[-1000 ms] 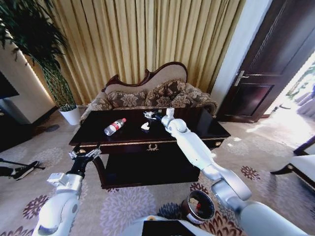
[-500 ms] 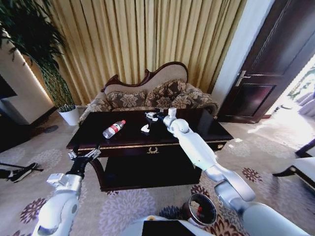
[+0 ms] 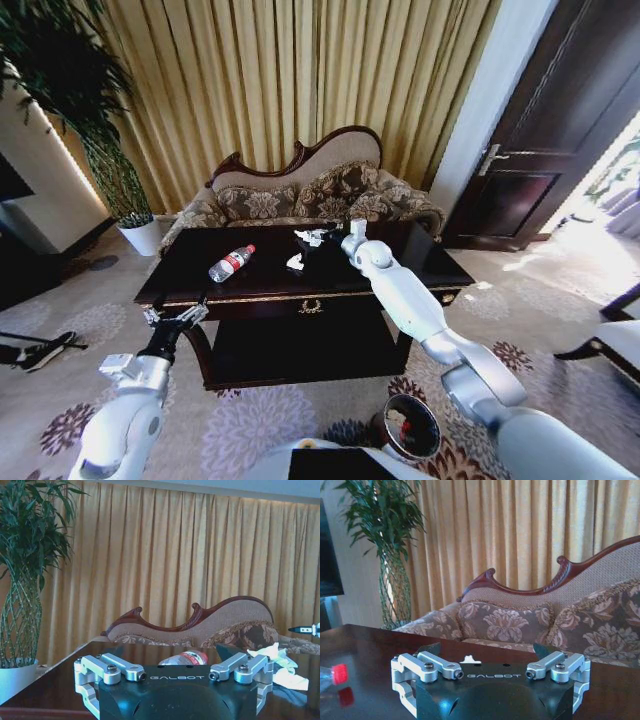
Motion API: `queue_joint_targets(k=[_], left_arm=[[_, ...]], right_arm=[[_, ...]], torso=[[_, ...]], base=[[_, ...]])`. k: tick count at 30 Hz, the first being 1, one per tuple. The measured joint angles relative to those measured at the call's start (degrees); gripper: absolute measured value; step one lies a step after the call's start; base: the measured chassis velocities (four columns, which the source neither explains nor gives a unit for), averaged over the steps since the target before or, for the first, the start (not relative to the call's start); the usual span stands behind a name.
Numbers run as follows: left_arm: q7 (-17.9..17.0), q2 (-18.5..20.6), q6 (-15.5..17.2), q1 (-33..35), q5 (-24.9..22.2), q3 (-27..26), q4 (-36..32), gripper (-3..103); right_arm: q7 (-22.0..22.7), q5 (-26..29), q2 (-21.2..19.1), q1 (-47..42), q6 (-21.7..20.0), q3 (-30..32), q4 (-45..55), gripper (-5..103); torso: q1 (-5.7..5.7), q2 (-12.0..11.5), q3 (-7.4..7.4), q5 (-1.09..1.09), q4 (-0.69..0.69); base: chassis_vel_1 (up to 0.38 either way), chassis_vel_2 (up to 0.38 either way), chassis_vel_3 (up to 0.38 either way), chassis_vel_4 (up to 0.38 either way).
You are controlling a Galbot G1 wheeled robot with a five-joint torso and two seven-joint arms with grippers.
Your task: Move to the front of the table and place the trash on the table into the trash bin.
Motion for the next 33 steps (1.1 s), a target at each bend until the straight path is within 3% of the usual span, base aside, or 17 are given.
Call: queue_joint_targets(k=[9,33], left_arm=[[0.06,0.14,-0.07,-0.1,0.03,0.31,0.07,100],[0.19,0.2,-0.21,-0.26,0.06,0.59,0.19,100]], right_arm=[[0.0,-0.83,1.47,2.11,0.68,-0.34,-4.59,100],[0.0,-0.63,-0.23,-0.78,1.43,0.34,-0.95,100]], torso=[[0.0,0.0,0.0,0.0,0.01],[0.0,0.0,0.0,0.0,0.0]], base=[[0.0,0.0,0.0,0.0],[0.0,0.0,0.0,0.0]])
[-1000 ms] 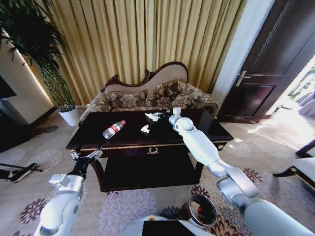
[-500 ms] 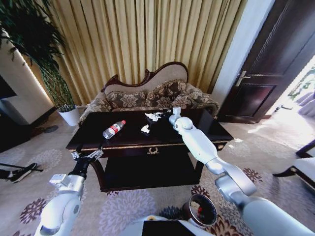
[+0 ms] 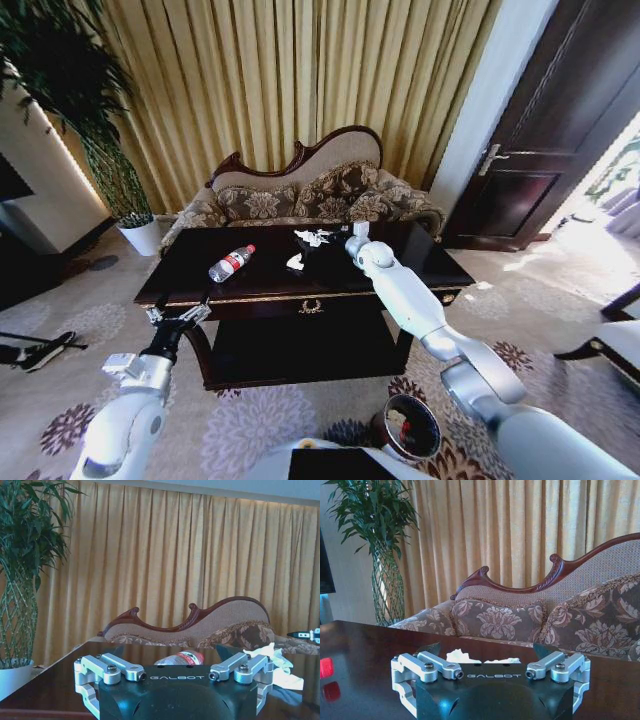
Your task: Move to the front of the table and place the trash on the table into the trash bin.
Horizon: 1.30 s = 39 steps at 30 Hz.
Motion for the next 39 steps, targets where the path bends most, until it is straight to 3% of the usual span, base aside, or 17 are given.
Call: queue_joint_targets(k=[25,39], left_arm=[[0.04,-0.1,-0.13,-0.36,0.14,0.47,0.51,100],[0.02,-0.36,-0.24,-0.35,0.26,1.0,0.59,100]], right_arm=[[0.0,0.25,-0.02,-1.18,0.09,0.28,0.83,100],[0.0,-0.08,0.84,-3.11,-2.1,-0.69,3.89,100]], torso=[[0.01,-0.01,0.0,0.0,0.0],[0.0,0.0,0.0,0.0,0.0]], base=[[-0.027,0.029,0.027,-0.026],[0.0,0.0,0.0,0.0]])
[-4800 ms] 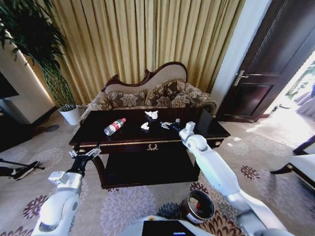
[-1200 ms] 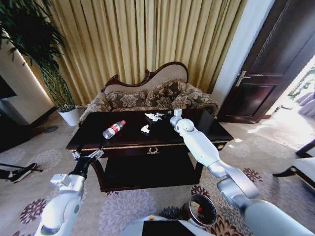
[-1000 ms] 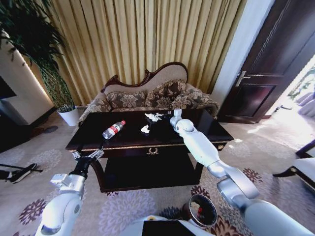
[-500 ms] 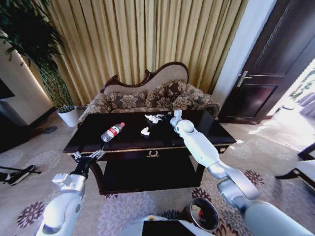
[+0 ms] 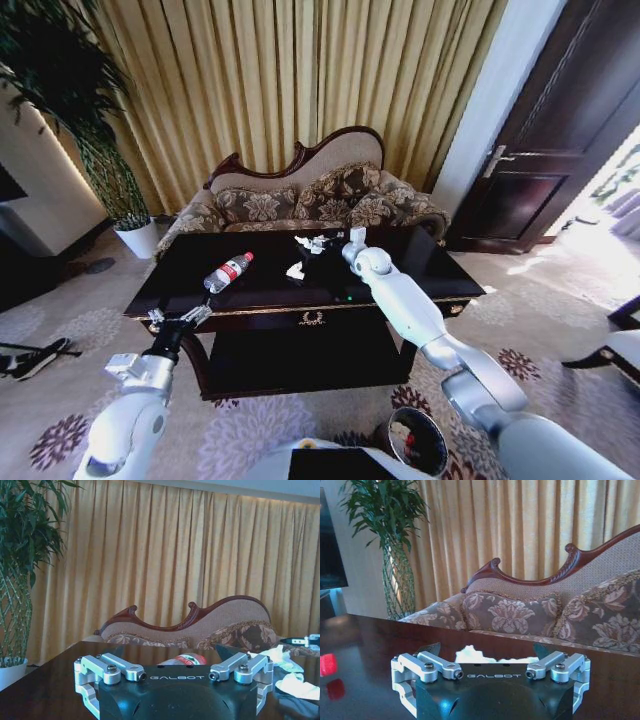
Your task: Move to the front of the table and place the trash on the table into the trash bin.
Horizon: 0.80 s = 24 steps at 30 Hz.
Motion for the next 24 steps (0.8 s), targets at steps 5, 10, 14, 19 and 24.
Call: queue_joint_targets(k=[5,10,14,19,24], left_arm=[[-0.05,-0.07,0.01,0.05,0.66,0.42,-0.55,100],[-0.11,-0.21,0.06,0.14,0.86,0.56,-0.86,100],[-0.13,-0.25,0.06,0.38,0.9,0.46,-0.96,100],[-0.15,-0.28,0.06,0.33,0.94,0.64,-0.95,100],[-0.17,-0.33,0.06,0.13,0.98,1.03,-0.9,100]], right_arm=[[0.0,-1.93,2.46,0.86,0.23,-0.33,-3.09,100],[0.0,-2.95,3.65,1.64,0.77,-0.52,-5.36,100],[0.0,-3.35,4.1,2.39,1.13,-0.64,-7.16,100],[0.0,-3.69,3.87,2.64,1.2,-0.7,-8.02,100],[0.0,-3.96,3.87,2.59,1.2,-0.71,-8.09,100]], torso=[[0.0,0.0,0.0,0.0,0.01],[0.0,0.0,0.0,0.0,0.0],[0.0,0.0,0.0,0.0,0.01],[0.0,0.0,0.0,0.0,-0.01],[0.0,0.0,0.0,0.0,0.0]], base=[[0.0,0.0,0.0,0.0],[0.0,0.0,0.0,0.0],[0.0,0.0,0.0,0.0],[0.0,0.0,0.0,0.0],[0.0,0.0,0.0,0.0]])
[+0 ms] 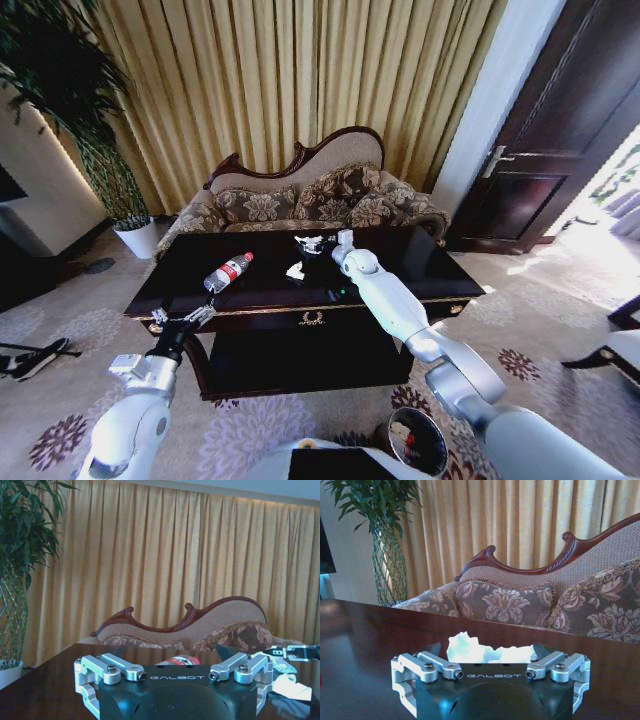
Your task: Move to the front of the table and place the trash on the table into the trash bin.
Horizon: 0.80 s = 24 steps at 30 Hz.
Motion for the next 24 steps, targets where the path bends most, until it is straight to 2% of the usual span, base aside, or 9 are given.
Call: queue_joint_targets(k=[15,17,18,19,21,24], left_arm=[[-0.02,-0.11,-0.9,0.02,0.02,-0.59,0.72,100],[-0.02,-0.12,-0.97,0.04,0.0,-0.72,0.72,100],[-0.02,-0.12,-0.97,0.04,0.0,-0.72,0.72,100],[-0.02,-0.14,-1.0,0.05,0.0,-0.74,0.72,100],[-0.02,-0.16,-1.01,0.05,0.0,-0.74,0.72,100],[-0.02,-0.23,-1.07,0.08,-0.01,-0.74,0.72,100]], right_arm=[[0.0,-0.92,0.37,-1.72,0.17,0.06,0.47,101],[0.0,-0.94,0.3,-1.72,0.18,0.03,0.5,91],[0.0,-0.94,0.3,-1.72,0.18,0.03,0.5,91],[0.0,-0.95,0.24,-1.71,0.19,0.03,0.53,81],[0.0,-0.97,0.23,-1.71,0.19,0.03,0.54,81],[0.0,-1.09,0.14,-1.96,0.21,0.15,0.76,65]], torso=[[0.0,0.0,0.0,0.0,0.01],[0.0,0.0,0.0,0.0,0.01],[0.0,0.0,0.0,0.0,0.01],[0.0,0.0,0.0,0.0,0.0],[0.0,0.0,0.0,0.0,0.0],[0.0,0.0,0.0,0.0,0.01]], base=[[0.0,0.0,0.0,0.0],[0.0,0.0,0.0,0.0],[0.0,0.0,0.0,0.0],[0.0,0.0,0.0,0.0],[0.0,0.0,0.0,0.0],[0.0,0.0,0.0,0.0]])
